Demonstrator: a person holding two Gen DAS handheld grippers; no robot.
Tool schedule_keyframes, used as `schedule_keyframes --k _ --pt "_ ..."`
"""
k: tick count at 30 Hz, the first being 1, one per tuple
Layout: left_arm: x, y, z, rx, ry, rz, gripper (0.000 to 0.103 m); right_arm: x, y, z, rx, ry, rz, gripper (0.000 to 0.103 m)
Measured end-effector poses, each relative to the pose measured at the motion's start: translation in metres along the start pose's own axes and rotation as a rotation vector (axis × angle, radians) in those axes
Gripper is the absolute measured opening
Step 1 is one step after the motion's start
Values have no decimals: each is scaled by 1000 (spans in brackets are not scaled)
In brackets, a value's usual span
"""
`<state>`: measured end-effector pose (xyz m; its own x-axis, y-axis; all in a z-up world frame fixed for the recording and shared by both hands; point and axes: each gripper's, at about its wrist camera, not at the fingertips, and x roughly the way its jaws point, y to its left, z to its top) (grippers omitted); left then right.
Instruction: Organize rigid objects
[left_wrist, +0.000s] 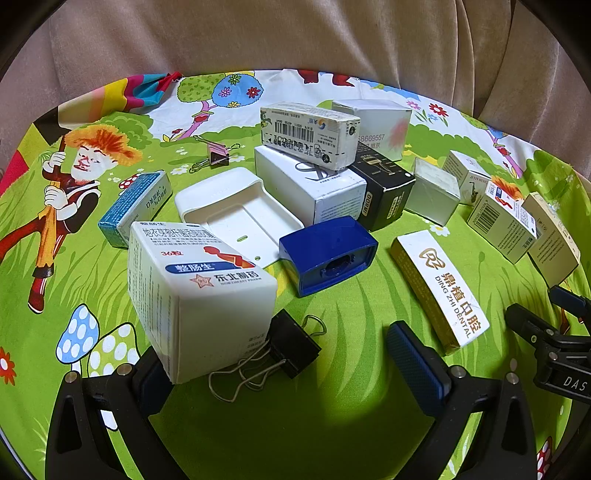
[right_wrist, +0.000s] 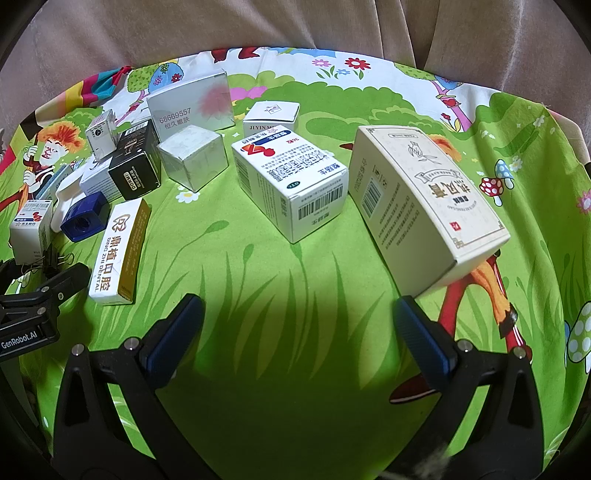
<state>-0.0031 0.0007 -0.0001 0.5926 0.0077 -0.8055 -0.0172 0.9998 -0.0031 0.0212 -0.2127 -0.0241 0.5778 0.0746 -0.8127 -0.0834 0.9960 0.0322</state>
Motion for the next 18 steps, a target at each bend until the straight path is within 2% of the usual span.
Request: schedule_keyframes --k 18 --pt "0 0 0 0 0 0 103 -2 0 0 2 0 0 103"
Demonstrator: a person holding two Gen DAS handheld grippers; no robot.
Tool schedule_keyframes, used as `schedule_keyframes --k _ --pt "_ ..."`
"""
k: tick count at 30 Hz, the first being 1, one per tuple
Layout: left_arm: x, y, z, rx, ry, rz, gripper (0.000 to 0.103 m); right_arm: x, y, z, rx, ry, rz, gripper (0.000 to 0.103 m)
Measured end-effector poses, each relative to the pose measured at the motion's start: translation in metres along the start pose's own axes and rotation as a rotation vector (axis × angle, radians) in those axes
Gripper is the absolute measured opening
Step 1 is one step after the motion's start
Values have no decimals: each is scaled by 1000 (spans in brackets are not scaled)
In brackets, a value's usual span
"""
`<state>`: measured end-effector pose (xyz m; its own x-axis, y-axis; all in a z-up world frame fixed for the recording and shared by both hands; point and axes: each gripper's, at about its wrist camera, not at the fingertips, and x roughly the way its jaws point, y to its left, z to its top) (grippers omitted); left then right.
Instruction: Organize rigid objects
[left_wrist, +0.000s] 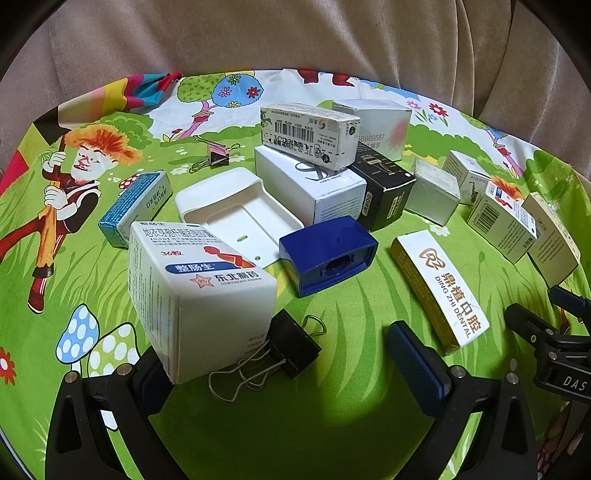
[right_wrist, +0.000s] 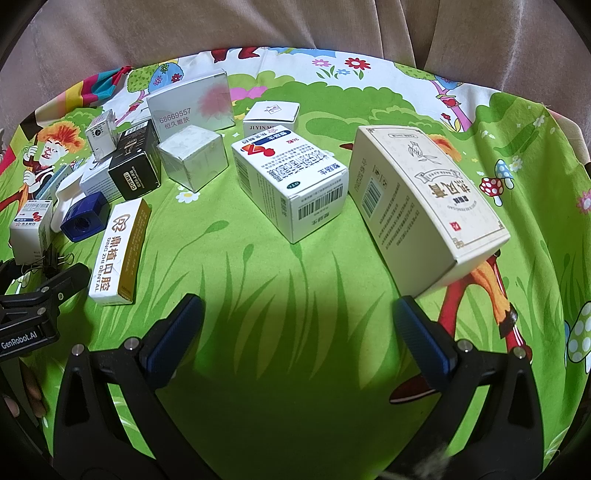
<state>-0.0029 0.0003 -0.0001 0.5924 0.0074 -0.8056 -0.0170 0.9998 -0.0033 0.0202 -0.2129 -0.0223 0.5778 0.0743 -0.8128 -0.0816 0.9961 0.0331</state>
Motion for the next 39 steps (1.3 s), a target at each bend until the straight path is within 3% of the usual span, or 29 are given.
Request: schedule_keyframes --k 7,11,16,22,24,26,27,30,33,35,39 --pt "-6 8 -6 72 14 -50 103 -8 9 -13 -118 15 89 103" --pt "-10 29 -11 74 15 -54 103 -12 37 -22 -220 23 174 103" --pt "-13 58 -15 39 19 -33 103 -2 79 -11 -288 27 191 103" --pt "-16 61 -20 54 13 -43 103 17 98 14 -298 22 197 103" --pt "-16 61 -19 53 14 -42 103 14 99 14 -309 -2 207 85" --pt "-16 61 -19 54 15 -42 103 5 96 11 -336 -37 226 43" --pt "-16 60 -19 53 17 -42 103 0 92 8 -335 -43 225 34" --pt "-22 57 -25 14 30 -42 103 -11 74 -8 -318 -65 217 35" --pt "-38 40 -39 -17 15 -140 103 -19 52 -20 -279 -66 203 35" --pt "-43 20 -45 16 15 -189 103 -22 38 -25 -256 -64 193 35" --pt "-31 -21 -38 166 24 -144 103 -21 28 -25 -235 -61 201 35"
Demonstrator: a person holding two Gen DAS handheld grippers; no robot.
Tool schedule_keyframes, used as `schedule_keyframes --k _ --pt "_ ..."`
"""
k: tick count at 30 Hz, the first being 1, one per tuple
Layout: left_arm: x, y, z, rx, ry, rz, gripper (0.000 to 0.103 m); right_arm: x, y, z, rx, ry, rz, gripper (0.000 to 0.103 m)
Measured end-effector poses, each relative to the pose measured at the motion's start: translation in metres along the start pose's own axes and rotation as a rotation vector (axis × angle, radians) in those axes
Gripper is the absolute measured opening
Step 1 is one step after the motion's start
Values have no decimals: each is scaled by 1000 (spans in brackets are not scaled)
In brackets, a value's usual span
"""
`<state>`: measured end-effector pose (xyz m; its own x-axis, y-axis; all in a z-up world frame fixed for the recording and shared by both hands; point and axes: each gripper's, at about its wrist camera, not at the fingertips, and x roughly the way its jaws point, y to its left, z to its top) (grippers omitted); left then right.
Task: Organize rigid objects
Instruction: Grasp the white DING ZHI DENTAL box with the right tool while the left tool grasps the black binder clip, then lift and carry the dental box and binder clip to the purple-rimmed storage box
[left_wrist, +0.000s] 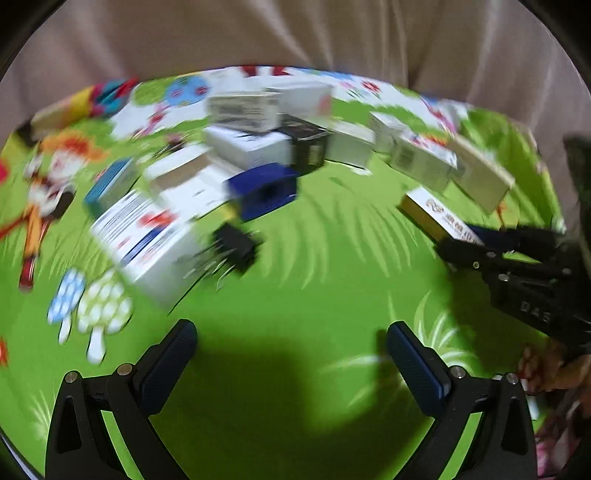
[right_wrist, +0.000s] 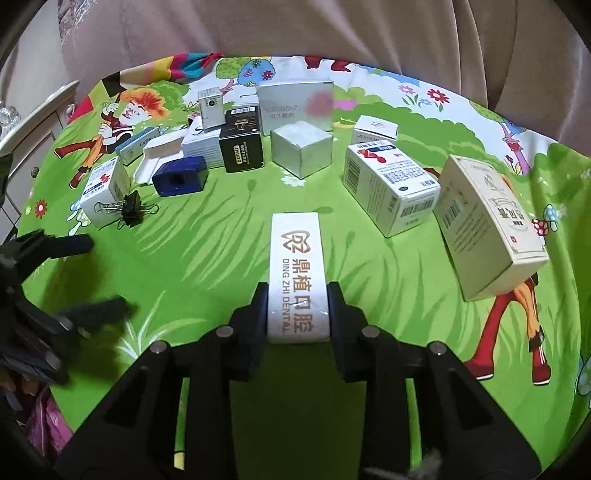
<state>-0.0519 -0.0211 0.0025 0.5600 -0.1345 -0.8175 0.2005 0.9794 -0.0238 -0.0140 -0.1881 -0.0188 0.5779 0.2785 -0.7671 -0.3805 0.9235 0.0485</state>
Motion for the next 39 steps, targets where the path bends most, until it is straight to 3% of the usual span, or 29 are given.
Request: schedule_keyframes --k 5,9,14,17,19,20,22,26,28,33,34,37,39 --pt "22 28 31 -7 8 12 103 1 3 -1 -10 -1 -11 36" --pt "29 55 38 12 0 0 103 1 1 -2 -1 -2 -2 36" --pt "29 42 38 72 -1 -27 102 1 1 -1 0 -2 -3 36" --pt "23 24 34 86 -32 -41 83 1 -1 -1 11 -3 9 36" --pt "21 21 34 72 -51 -33 58 1 -2 -1 15 -3 13 36" --pt "19 22 34 62 -64 -31 34 1 -2 -1 15 -3 13 36" --pt "17 24 34 36 -75 -33 32 1 -2 -1 12 -2 12 38" --pt "15 29 31 7 -79 -58 33 7 1 7 -6 8 15 57" --pt "14 31 31 -7 -81 -74 33 12 5 11 -25 19 -6 61" --pt "14 24 31 20 -78 -33 33 16 8 13 -28 18 -22 62" --pt "14 21 30 30 -78 -18 33 15 8 12 -31 12 -26 60" --pt "12 17 27 35 -82 22 33 10 8 9 -30 0 -30 34" --pt "9 14 21 33 -95 46 33 9 8 8 -26 -1 -30 34"
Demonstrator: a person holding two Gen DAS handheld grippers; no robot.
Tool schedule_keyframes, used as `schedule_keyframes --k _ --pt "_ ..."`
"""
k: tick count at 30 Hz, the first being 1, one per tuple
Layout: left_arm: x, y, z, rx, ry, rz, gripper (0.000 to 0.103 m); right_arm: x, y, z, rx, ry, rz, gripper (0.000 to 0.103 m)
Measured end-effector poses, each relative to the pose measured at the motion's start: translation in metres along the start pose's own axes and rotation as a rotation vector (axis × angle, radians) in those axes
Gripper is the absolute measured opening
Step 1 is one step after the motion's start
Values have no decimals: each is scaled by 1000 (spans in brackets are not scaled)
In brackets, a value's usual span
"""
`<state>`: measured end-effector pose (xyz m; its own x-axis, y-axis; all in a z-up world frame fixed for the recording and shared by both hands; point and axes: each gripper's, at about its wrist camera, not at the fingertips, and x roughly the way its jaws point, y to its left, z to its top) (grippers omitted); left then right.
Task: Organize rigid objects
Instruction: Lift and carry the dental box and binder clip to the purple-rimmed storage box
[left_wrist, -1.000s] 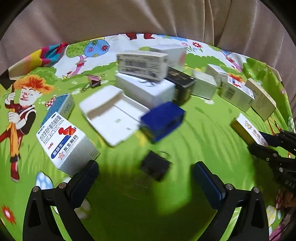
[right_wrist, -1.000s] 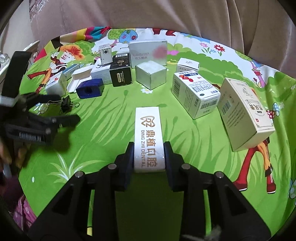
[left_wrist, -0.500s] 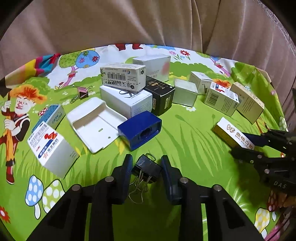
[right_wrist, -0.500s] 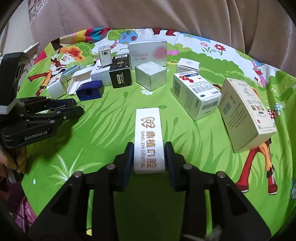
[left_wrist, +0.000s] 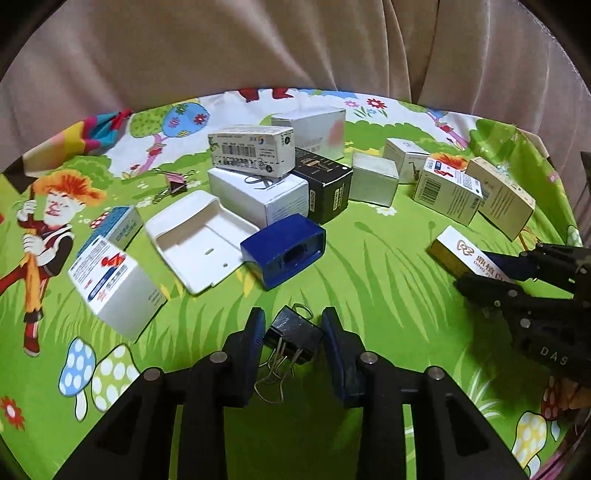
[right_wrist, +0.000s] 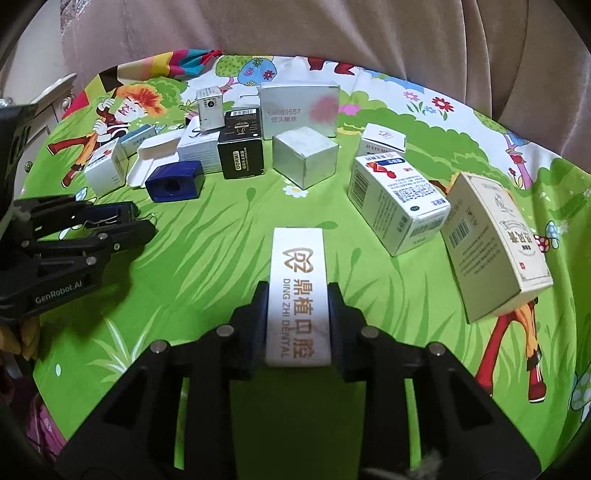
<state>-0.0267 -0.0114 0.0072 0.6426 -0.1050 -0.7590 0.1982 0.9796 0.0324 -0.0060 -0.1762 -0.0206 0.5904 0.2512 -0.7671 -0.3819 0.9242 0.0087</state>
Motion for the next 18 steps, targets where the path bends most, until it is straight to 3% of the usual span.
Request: schedule_keyframes --k 7,10,14,18 --pt "-3 0 -2 2 -3 19 33 0 1 0 -1 0 -3 34" --pt "-6 1 -2 -69 17 3 32 -2 2 1 -1 -6 -16 34" --pt "-41 -10 -2 -95 -76 36 32 -40 -4 -8 101 -175 8 34" --pt "-98 -25 11 -91 -272 81 32 -104 10 -19 93 -407 -51 34"
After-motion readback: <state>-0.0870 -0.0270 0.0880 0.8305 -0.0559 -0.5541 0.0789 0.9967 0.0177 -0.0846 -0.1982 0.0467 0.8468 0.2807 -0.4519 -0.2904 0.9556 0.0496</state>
